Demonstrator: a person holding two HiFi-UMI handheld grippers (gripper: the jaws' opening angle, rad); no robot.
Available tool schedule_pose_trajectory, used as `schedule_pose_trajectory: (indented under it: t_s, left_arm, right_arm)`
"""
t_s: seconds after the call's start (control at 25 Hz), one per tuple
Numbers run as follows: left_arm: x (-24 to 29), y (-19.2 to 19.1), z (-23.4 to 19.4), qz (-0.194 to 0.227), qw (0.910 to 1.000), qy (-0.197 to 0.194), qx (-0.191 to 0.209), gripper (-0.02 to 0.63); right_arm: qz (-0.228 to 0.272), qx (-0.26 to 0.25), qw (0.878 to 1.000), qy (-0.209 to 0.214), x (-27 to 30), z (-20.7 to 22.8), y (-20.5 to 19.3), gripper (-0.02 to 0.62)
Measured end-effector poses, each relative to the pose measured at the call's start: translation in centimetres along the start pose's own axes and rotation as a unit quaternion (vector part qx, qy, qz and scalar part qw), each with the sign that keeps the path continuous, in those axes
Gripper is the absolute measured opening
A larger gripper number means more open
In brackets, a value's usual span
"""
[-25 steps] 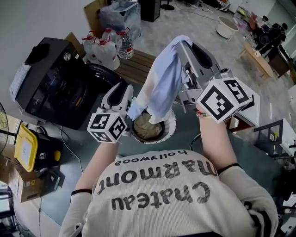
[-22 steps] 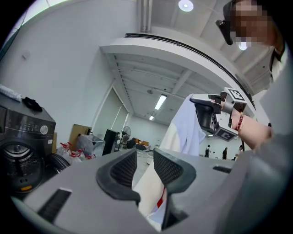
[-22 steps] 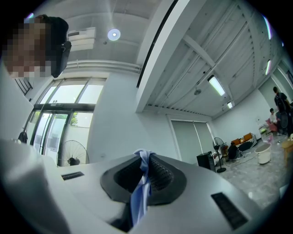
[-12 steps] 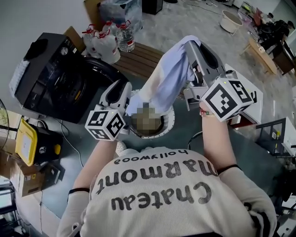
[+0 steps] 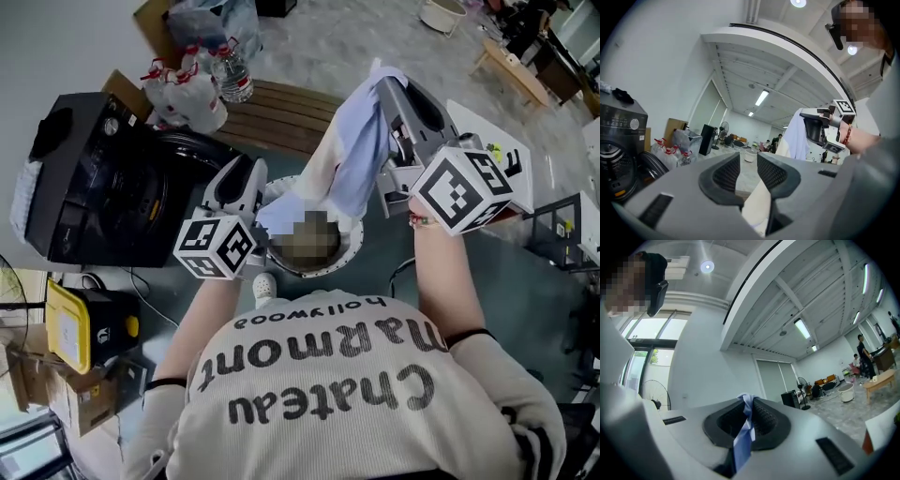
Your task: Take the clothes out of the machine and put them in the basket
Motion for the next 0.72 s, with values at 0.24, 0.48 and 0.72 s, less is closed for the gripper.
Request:
schedule_pose_trajectory:
  t_s: [0.24,0.48,0.72]
  left_arm:
    - [1.0,0.9,-4.6,-0.022,0.9992,-0.033,-0.003,0.107]
    - [2.0,0.9,-8.3,-0.043,0.9965,-0.070,-0.013,0.107]
    - [2.6,0.2,-10.6,-0.066,0.9921,-0.104,-0.024,0.107]
  right_arm:
    - [-0.047,-0.025,0.996,-0.069,2.2,-0.4,-5.0,0.038]
    - [-0.084,0.007,0.989,-0.124,3.9,-0.6,-9.7,0.038]
    - [-0.107,0.011,0.982,-0.153,5.2,-2.2,-12.8,0.038]
Point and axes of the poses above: the fingertips, and each gripper's own axes: x forward along the fingers, z to its right, y out of its top, the point moved 1 cm from there along -x, backward along the fingers, and after that the axes turned 9 degrees about -y, right-handed, at the moved point
